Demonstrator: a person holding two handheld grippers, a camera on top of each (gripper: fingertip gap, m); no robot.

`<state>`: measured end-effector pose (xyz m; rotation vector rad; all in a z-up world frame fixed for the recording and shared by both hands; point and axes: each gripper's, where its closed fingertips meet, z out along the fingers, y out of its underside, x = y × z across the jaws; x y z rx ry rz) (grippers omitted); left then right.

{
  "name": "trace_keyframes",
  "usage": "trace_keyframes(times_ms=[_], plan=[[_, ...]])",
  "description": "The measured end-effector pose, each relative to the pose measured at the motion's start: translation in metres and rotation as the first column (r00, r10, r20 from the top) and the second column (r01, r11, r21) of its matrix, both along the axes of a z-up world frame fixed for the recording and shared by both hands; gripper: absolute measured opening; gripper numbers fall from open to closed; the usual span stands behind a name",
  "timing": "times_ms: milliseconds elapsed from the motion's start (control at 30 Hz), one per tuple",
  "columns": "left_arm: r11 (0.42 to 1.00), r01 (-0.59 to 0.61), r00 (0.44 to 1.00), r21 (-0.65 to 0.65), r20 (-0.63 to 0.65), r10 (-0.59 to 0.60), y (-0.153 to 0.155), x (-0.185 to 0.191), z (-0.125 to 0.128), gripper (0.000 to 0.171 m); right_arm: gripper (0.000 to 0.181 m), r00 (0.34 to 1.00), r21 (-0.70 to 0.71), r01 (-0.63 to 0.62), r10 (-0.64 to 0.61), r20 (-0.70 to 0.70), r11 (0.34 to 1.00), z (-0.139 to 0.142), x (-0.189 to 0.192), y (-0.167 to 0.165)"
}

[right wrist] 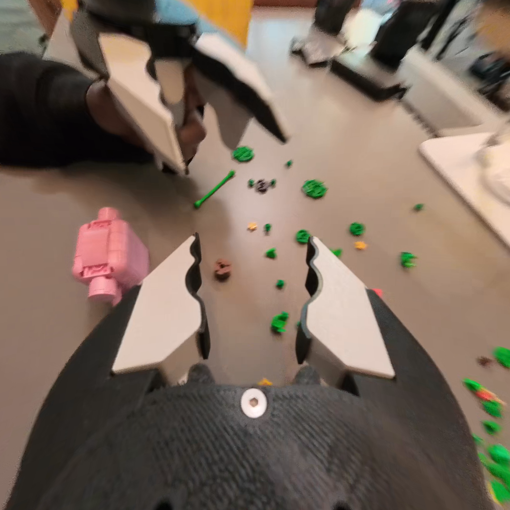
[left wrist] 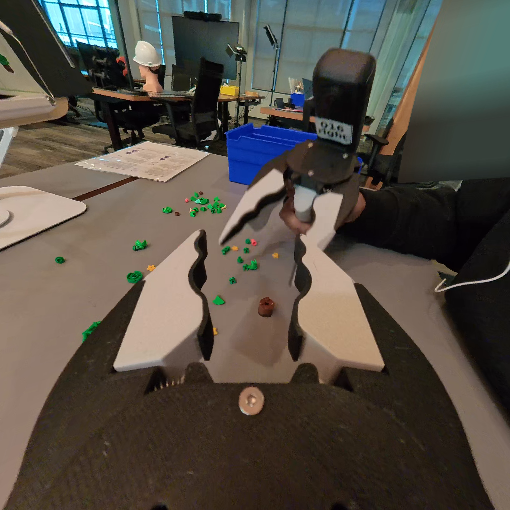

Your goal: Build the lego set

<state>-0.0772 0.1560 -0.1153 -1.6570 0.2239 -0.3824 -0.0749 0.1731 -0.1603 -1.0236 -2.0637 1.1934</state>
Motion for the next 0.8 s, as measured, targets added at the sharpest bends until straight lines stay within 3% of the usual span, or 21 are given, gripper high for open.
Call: trace_keyframes(times_ms=[167,333,433,533,600,633,700,800], plan=[[1.000,-0.012,1.000,0.016,0.014,0.012,-0.002,-0.003,0.006,0.060,0.056,0.924,-0.053,0.314,-0.318,-0.213,0.948,0.052,-0.001,0.101],[0.999,-0.037,0.999,0.010,0.004,0.037,-0.001,-0.007,0.005,0.059,0.040,0.876,-0.081,0.447,-0.454,-0.162,0.891,0.044,0.015,0.167],[0.994,-0.107,0.994,0.007,-0.027,0.107,-0.002,-0.023,0.007,0.053,0.038,0.870,-0.109,0.462,-0.473,-0.136,0.880,0.039,0.017,0.176],[0.968,-0.249,0.966,0.040,-0.064,0.251,-0.013,-0.061,0.023,0.041,0.037,0.883,-0.142,0.438,-0.455,-0.114,0.887,0.036,0.014,0.169],[0.936,-0.344,0.935,0.074,-0.063,0.349,-0.027,-0.091,0.032,0.023,0.037,0.889,-0.129,0.432,-0.445,-0.106,0.893,0.032,0.012,0.165],[0.923,-0.378,0.921,0.072,-0.075,0.383,-0.033,-0.104,0.029,0.005,0.037,0.891,-0.118,0.431,-0.442,-0.105,0.895,0.030,0.012,0.164],[0.914,-0.404,0.911,-0.011,-0.096,0.402,-0.041,-0.125,0.015,0.000,0.037,0.894,-0.105,0.426,-0.436,-0.103,0.899,0.027,0.010,0.161],[0.948,-0.290,0.957,-0.130,-0.050,0.286,-0.045,-0.123,-0.006,0.001,0.036,0.901,-0.107,0.414,-0.424,-0.091,0.904,0.023,0.008,0.156]])
